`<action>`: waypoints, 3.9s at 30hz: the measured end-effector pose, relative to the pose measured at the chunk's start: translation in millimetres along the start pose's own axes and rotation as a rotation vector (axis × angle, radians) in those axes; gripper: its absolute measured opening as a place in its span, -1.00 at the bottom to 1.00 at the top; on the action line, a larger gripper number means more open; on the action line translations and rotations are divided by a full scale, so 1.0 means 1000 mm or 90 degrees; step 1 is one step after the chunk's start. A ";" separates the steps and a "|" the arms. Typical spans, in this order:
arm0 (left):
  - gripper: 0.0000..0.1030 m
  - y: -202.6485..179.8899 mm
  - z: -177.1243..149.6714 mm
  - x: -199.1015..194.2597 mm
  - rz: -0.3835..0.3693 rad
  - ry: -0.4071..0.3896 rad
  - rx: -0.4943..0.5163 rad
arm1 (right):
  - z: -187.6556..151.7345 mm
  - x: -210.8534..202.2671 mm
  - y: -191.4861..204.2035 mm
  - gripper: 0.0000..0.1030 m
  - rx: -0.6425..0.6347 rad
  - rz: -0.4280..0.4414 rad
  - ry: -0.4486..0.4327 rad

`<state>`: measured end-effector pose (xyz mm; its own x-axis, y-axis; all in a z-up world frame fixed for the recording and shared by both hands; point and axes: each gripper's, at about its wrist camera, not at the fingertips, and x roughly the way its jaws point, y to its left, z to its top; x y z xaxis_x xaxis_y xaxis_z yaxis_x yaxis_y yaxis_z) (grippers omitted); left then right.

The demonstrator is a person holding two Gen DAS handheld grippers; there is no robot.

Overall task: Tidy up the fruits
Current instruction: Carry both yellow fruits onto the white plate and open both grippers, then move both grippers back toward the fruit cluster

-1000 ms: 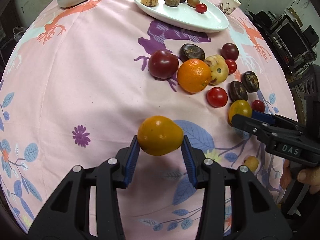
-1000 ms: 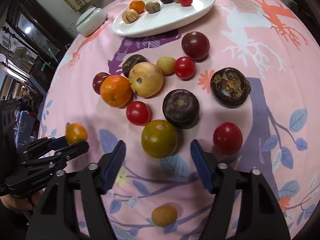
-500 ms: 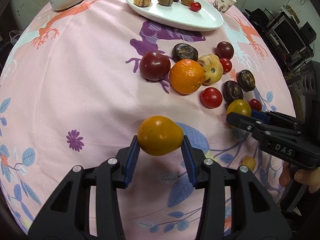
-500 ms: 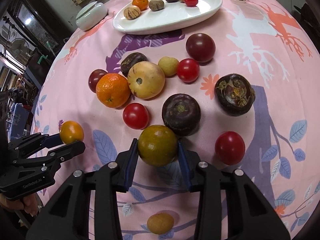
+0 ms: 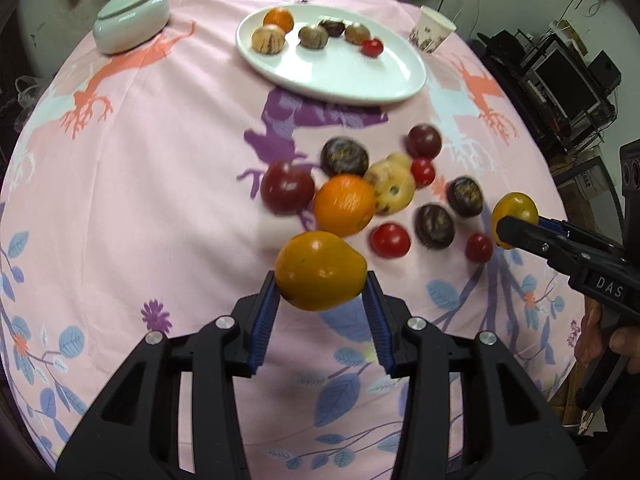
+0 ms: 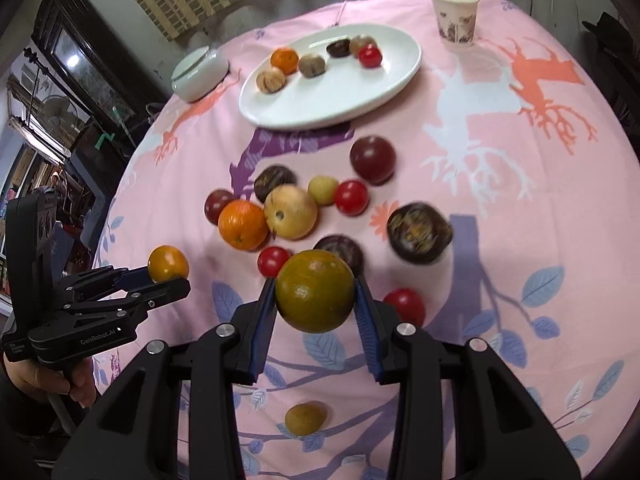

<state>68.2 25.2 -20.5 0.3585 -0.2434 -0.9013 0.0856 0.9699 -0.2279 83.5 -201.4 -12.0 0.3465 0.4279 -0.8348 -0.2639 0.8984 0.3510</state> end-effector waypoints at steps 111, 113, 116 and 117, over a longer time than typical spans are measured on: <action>0.70 0.025 0.017 0.008 0.084 0.017 -0.082 | -0.010 0.004 -0.051 0.42 0.112 -0.089 -0.004; 0.70 0.020 0.014 0.009 0.080 0.018 -0.075 | -0.017 0.004 -0.048 0.42 0.102 -0.091 0.000; 0.70 0.015 0.012 0.010 0.078 0.023 -0.068 | -0.023 0.005 -0.044 0.42 0.085 -0.100 0.002; 0.70 0.014 0.011 0.010 0.076 0.024 -0.067 | -0.025 0.006 -0.044 0.42 0.081 -0.104 0.001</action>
<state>83.3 36.7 -28.8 0.3251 -0.1285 -0.9369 -0.0548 0.9865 -0.1543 74.5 -240.5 -42.9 0.3736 0.2747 -0.8860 -0.0885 0.9613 0.2608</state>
